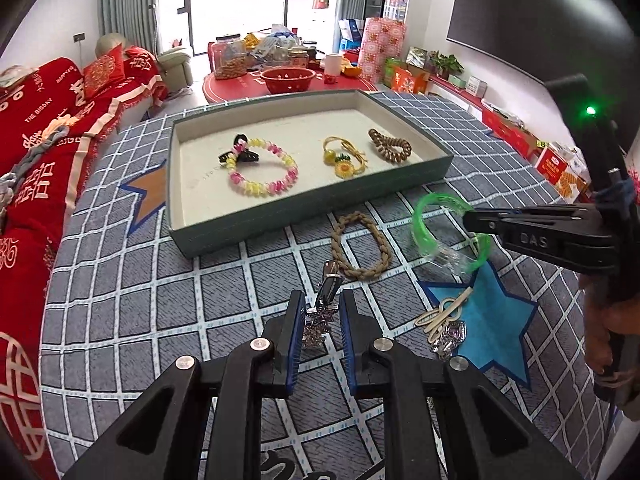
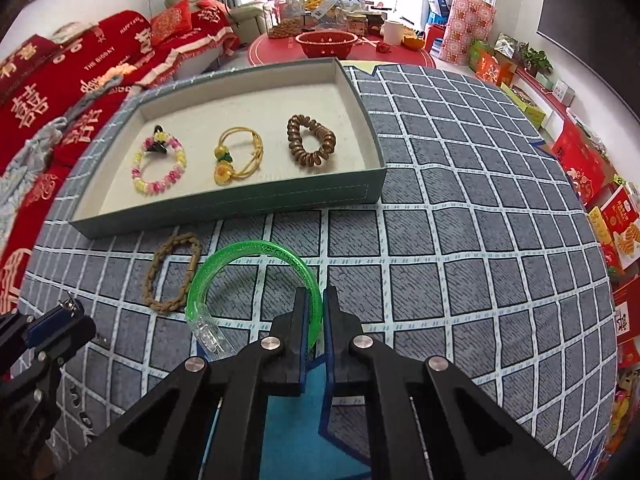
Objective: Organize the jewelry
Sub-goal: 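Grasp the silver star hair clip with the left tool while the right grasps the green bangle, then carry the star clip and green bangle into the tray while both tools open to release them, then withdraw both open tools from the tray toward the braided bracelet and heart pendant, then grasp the braided brown bracelet with the left tool while the right grasps the silver heart pendant, then carry the braided bracelet and heart pendant over the tray with both tools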
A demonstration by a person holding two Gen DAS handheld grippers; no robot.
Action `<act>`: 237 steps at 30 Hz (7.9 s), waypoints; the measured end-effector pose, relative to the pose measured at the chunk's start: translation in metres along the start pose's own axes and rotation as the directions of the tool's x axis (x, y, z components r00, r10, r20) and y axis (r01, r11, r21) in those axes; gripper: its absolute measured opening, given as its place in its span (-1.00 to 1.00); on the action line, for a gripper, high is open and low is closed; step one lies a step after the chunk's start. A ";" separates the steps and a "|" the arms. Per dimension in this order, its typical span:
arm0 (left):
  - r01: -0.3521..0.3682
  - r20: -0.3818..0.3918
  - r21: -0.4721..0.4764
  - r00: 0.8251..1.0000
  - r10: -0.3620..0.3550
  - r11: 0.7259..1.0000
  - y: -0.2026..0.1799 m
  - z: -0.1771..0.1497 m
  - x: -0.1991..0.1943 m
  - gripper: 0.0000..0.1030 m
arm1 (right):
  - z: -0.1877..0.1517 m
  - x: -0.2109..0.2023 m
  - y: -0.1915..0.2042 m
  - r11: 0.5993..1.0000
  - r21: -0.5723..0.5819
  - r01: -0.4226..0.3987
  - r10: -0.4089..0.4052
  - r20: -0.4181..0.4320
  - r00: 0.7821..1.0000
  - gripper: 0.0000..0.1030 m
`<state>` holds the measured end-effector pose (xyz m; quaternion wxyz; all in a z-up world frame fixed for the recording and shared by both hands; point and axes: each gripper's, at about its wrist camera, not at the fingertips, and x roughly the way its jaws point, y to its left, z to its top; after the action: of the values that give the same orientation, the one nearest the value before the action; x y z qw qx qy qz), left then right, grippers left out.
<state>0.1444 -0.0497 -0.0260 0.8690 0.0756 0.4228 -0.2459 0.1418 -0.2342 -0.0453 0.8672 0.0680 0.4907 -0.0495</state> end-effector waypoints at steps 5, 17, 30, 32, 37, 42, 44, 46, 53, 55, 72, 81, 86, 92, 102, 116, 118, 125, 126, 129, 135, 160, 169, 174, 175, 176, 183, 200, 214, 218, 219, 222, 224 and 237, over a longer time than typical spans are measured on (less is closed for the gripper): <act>0.001 0.016 -0.013 1.000 -0.001 1.000 0.004 0.005 -0.005 -0.40 | 0.005 -0.019 -0.006 1.000 0.009 -0.024 0.024 0.035 0.999 -0.86; 0.013 0.049 -0.053 0.999 -0.011 0.999 0.014 0.023 -0.017 -0.40 | 0.020 -0.040 -0.006 0.995 0.036 -0.093 0.090 0.069 0.994 -0.86; -0.058 0.099 -0.073 0.993 0.065 0.996 0.033 0.084 0.003 -0.40 | 0.082 -0.024 -0.012 0.991 0.078 -0.106 0.099 0.089 0.991 -0.86; -0.072 0.091 -0.086 0.993 0.080 0.994 0.040 0.094 0.013 -0.40 | 0.091 -0.015 -0.013 0.991 0.090 -0.100 0.093 0.081 0.992 -0.86; -0.121 0.072 -0.089 0.989 0.128 0.989 0.050 0.114 0.043 -0.40 | 0.115 0.016 -0.012 0.992 0.100 -0.076 0.071 0.058 0.996 -0.86; -0.164 0.042 -0.056 0.985 0.166 0.985 0.052 0.122 0.075 -0.40 | 0.130 0.047 -0.008 0.992 0.110 -0.061 0.057 0.039 0.998 -0.86; -0.168 0.027 -0.047 0.985 0.170 0.985 0.052 0.122 0.086 -0.40 | 0.132 0.059 -0.008 0.992 0.115 -0.054 0.051 0.029 0.998 -0.86; -0.179 0.013 -0.032 0.984 0.179 0.983 0.050 0.120 0.095 -0.40 | 0.133 0.067 -0.009 0.992 0.119 -0.052 0.050 0.020 0.999 -0.86; -0.217 -0.011 0.012 0.976 0.217 0.976 0.045 0.114 0.110 -0.40 | 0.129 0.082 -0.007 0.994 0.102 -0.029 0.028 0.013 1.000 -0.86; -0.219 -0.018 0.018 0.975 0.220 0.975 0.043 0.113 0.112 -0.40 | 0.130 0.081 -0.005 0.996 0.089 -0.031 0.030 0.013 0.999 -0.85; -0.271 0.045 0.022 0.962 0.270 0.962 0.036 0.118 0.091 -0.39 | 0.124 0.059 -0.004 0.985 0.113 -0.129 0.123 0.062 0.991 0.14; -0.268 0.067 -0.003 0.961 0.268 0.963 0.037 0.115 0.074 -0.12 | 0.100 0.019 -0.017 0.975 0.152 -0.162 0.146 0.113 0.983 0.16; -0.289 0.139 -0.016 0.947 0.288 0.957 0.033 0.106 0.046 1.00 | 0.078 0.002 -0.025 0.969 0.171 -0.176 0.157 0.119 0.980 0.17; -0.283 0.145 -0.033 0.948 0.285 0.959 0.031 0.086 0.018 1.00 | 0.048 -0.013 -0.033 0.957 0.197 -0.212 0.194 0.109 0.975 0.61; -0.193 0.045 -0.056 0.980 0.196 0.980 0.027 0.020 0.007 1.00 | -0.023 -0.025 -0.019 0.972 0.164 -0.171 0.169 0.023 0.985 0.99; -0.230 -0.012 -0.154 0.973 0.231 0.961 0.044 -0.018 0.000 1.00 | -0.065 -0.015 0.019 0.980 0.176 -0.094 0.104 -0.053 0.993 0.83; -0.231 -0.011 -0.158 0.973 0.233 0.960 0.048 -0.019 -0.001 1.00 | -0.066 -0.013 0.026 0.981 0.176 -0.087 0.099 -0.058 0.993 0.68; -0.231 -0.027 -0.181 0.973 0.230 0.956 0.058 -0.019 0.003 1.00 | -0.064 -0.013 0.046 0.990 0.136 -0.049 0.056 -0.045 0.997 0.32; -0.230 -0.028 -0.183 0.973 0.229 0.956 0.059 -0.019 0.004 1.00 | -0.065 -0.013 0.049 0.992 0.120 -0.040 0.046 -0.045 0.998 0.27; -0.223 -0.031 -0.182 0.975 0.221 0.958 0.060 -0.017 0.006 1.00 | -0.068 -0.013 0.058 0.998 0.060 0.002 0.000 -0.042 0.999 0.08; -0.185 -0.031 -0.167 0.983 0.182 0.969 0.051 -0.007 0.014 1.00 | -0.076 -0.019 0.053 0.999 0.014 0.048 -0.048 -0.021 0.999 -0.67; -0.105 -0.124 -0.050 0.987 0.098 0.993 -0.022 0.041 0.084 0.66 | -0.089 -0.027 0.028 0.995 0.073 -0.066 0.063 0.041 0.997 -0.78; -0.049 -0.085 -0.024 0.995 0.046 0.999 -0.024 0.037 0.065 -0.53 | -0.088 -0.028 0.026 0.993 0.087 -0.082 0.079 0.042 0.996 -0.78; -0.023 -0.036 -0.053 0.999 0.021 0.998 -0.010 0.033 0.039 -0.53 | -0.084 -0.031 0.014 0.985 0.126 -0.115 0.111 0.038 0.993 -0.79; -0.019 -0.027 -0.059 0.999 0.017 0.998 -0.006 0.032 0.033 -0.53 | -0.082 -0.032 0.011 0.984 0.132 -0.118 0.114 0.040 0.993 -0.80; -0.016 -0.020 -0.067 1.000 0.015 0.998 -0.002 0.033 0.029 -0.53 | -0.081 -0.033 0.008 0.983 0.139 -0.122 0.117 0.043 0.992 -0.81; -0.018 0.029 -0.102 0.999 0.021 0.995 0.013 0.032 0.004 -0.53 | -0.065 -0.045 -0.011 0.972 0.184 -0.145 0.132 0.078 0.988 -0.81; -0.037 0.032 -0.147 0.999 0.042 0.988 0.029 0.015 -0.004 -0.53 | -0.072 -0.023 -0.001 0.980 0.141 -0.138 0.141 -0.016 0.990 -0.46; -0.037 0.024 -0.152 0.999 0.041 0.988 0.030 0.011 -0.004 -0.53 | -0.069 -0.026 0.004 0.992 0.105 -0.074 0.073 0.020 0.997 -0.74; -0.036 0.028 -0.152 0.999 0.041 0.988 0.028 0.013 -0.005 -0.53 | -0.063 -0.036 -0.007 0.984 0.137 -0.117 0.111 0.050 0.993 -0.74; -0.038 0.030 -0.150 0.999 0.043 0.988 0.027 0.014 -0.006 -0.53 | -0.060 -0.039 -0.009 0.981 0.146 -0.125 0.118 0.059 0.991 -0.74; -0.041 0.036 -0.147 0.998 0.047 0.988 0.026 0.016 -0.009 -0.53 | -0.054 -0.044 -0.015 0.973 0.169 -0.157 0.146 0.076 0.986 -0.74; -0.042 0.039 -0.148 0.998 0.048 0.988 0.027 0.017 -0.010 -0.53 | -0.050 -0.047 -0.017 0.969 0.176 -0.172 0.160 0.083 0.984 -0.74; -0.058 0.046 -0.145 0.997 0.065 0.988 0.031 0.036 -0.006 -0.53 | -0.011 -0.054 -0.019 0.962 0.157 -0.223 0.203 0.134 0.970 -0.74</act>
<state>0.1819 -0.0330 -0.0009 0.8897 0.0198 0.4148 -0.1898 0.1018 -0.2502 -0.0055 0.8858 0.1915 0.4228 -0.0016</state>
